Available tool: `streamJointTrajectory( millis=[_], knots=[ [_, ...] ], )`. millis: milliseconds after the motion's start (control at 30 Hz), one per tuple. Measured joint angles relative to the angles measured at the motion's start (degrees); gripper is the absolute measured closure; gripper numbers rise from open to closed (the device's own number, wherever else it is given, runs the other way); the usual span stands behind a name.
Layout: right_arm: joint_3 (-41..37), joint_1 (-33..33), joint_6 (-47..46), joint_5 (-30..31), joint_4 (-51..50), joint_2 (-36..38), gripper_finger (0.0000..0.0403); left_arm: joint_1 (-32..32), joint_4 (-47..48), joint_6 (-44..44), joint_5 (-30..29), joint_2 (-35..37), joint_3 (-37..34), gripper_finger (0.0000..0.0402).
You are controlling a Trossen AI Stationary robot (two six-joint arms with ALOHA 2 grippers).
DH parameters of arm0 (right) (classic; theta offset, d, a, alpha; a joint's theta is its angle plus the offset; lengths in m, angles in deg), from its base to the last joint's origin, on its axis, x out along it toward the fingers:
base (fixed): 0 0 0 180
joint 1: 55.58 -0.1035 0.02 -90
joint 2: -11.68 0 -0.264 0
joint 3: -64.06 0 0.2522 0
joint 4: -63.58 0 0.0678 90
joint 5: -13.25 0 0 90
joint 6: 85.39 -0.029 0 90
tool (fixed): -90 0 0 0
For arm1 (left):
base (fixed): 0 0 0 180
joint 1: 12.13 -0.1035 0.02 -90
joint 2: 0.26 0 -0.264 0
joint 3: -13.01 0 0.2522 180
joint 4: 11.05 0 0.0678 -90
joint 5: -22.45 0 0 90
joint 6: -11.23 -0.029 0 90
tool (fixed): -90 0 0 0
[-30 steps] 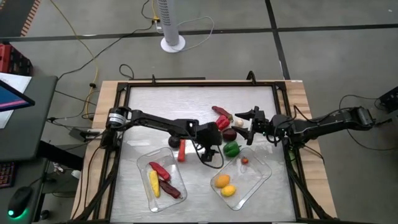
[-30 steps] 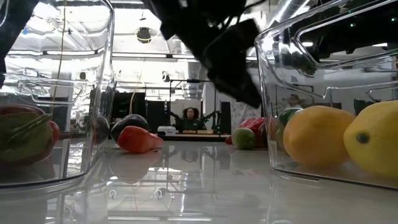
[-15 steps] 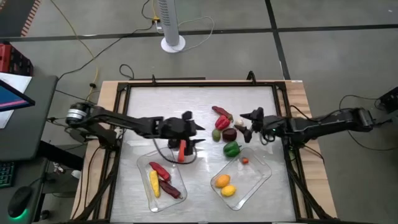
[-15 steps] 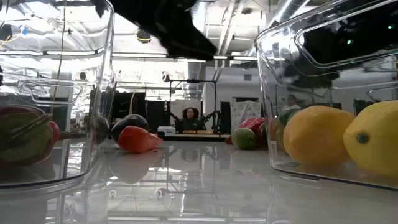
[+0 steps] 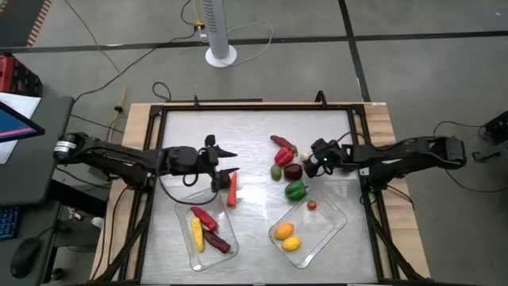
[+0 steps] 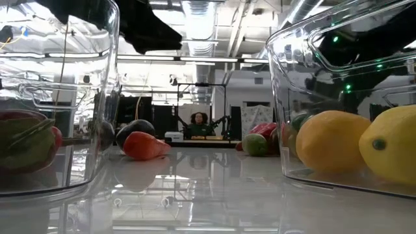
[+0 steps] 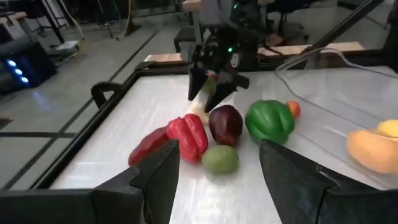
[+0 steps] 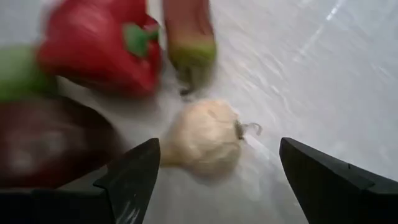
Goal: Sort produce into baskets
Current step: Put the garlic into the left transparent bin
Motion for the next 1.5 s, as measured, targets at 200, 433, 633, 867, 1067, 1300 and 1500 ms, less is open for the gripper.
streamJointTrajectory(
  millis=[200, 433, 633, 867, 1067, 1300, 1500],
  knots=[
    [0.0, 1.9, 3.6, -0.1, 6.8, -5.7, 0.0074, 0.0, 1.2, 2.0, 0.0, 3.7, -1.3, 0.0194],
    [0.1, 2.9, 4.8, -2.9, 12.3, -11.4, 0.0175, 0.0, 2.9, 2.9, 0.2, 3.8, -1.3, 0.0194],
    [0.2, 2.8, 7.3, -3.1, 15.5, -11.2, 0.0231, 0.0, 3.4, 4.3, 0.2, 3.8, -1.3, 0.0194],
    [5.2, -0.1, 8.7, -3.1, 9.8, -4.1, 0.021, 0.0, 4.0, 8.4, 0.2, 3.0, -1.3, 0.0194],
    [12.5, -7.8, 11.2, -3.1, 10.7, -2.2, 0.0207, 0.0, 3.9, 10.9, 1.8, 1.4, -1.3, 0.0184],
    [23.5, -18.8, 17.0, -3.3, 17.6, -12.6, 0.0206, 0.7, 1.3, 9.3, 2.0, 4.4, -1.0, 0.0173],
    [38.6, -22.5, 23.3, -12.9, 17.9, -27.6, 0.0206, 1.9, 3.2, 7.2, 2.1, 10.7, -1.0, 0.0173]
  ],
)
